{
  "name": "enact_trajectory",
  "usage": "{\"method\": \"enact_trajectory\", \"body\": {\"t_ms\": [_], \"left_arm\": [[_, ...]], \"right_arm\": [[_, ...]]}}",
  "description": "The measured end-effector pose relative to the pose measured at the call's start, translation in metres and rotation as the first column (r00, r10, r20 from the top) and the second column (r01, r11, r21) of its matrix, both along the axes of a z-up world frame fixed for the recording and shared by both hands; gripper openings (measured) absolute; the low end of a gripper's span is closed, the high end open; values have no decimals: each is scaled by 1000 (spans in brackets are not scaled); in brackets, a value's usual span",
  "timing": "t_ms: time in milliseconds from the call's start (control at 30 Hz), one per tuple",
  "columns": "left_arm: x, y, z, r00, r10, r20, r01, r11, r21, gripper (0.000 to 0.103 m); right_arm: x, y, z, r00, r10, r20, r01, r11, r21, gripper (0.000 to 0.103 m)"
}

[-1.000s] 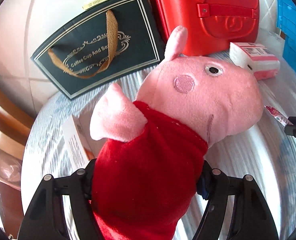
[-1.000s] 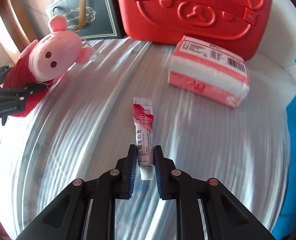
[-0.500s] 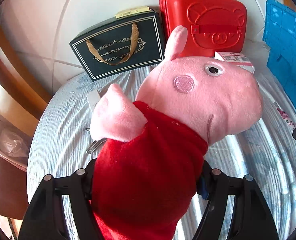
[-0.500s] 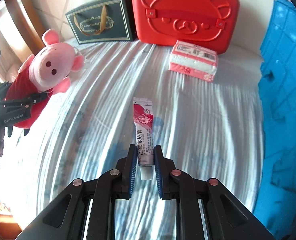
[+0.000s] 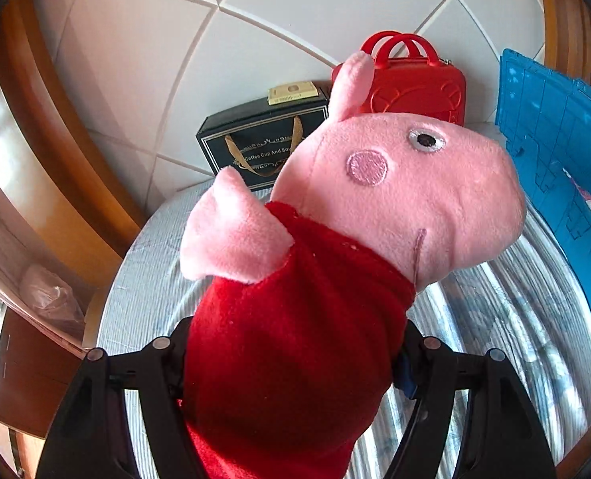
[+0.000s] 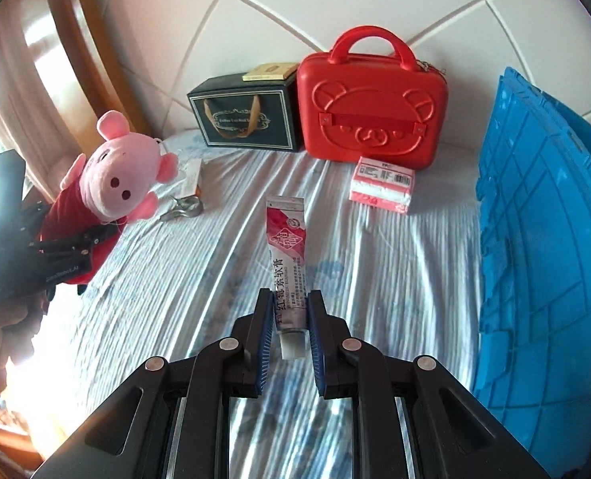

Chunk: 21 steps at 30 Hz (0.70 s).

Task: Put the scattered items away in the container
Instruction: 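Lift and carry the pig plush and ointment tube over the blue crate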

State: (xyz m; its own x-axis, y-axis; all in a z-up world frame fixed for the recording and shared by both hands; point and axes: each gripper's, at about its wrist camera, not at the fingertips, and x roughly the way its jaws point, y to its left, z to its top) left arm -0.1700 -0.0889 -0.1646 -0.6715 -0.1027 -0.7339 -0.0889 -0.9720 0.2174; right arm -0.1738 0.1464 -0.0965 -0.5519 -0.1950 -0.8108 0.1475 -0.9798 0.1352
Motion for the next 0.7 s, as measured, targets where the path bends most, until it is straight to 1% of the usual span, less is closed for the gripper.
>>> {"method": "enact_trajectory", "body": {"t_ms": [200, 367, 600, 700], "left_arm": [[22, -4, 22, 1000, -7, -29, 7, 1000, 16, 71], [41, -6, 49, 998, -13, -68, 15, 999, 36, 71], [66, -5, 81, 992, -20, -125, 24, 999, 34, 72], [72, -4, 92, 990, -10, -143, 17, 999, 47, 71]], "right_arm": [[22, -8, 36, 999, 13, -38, -13, 1000, 8, 17], [41, -12, 63, 996, 8, -87, -8, 1000, -4, 17], [73, -12, 94, 989, -2, -146, -1, 1000, -16, 17], [84, -11, 104, 986, -4, -165, 3, 1000, -7, 17]]}}
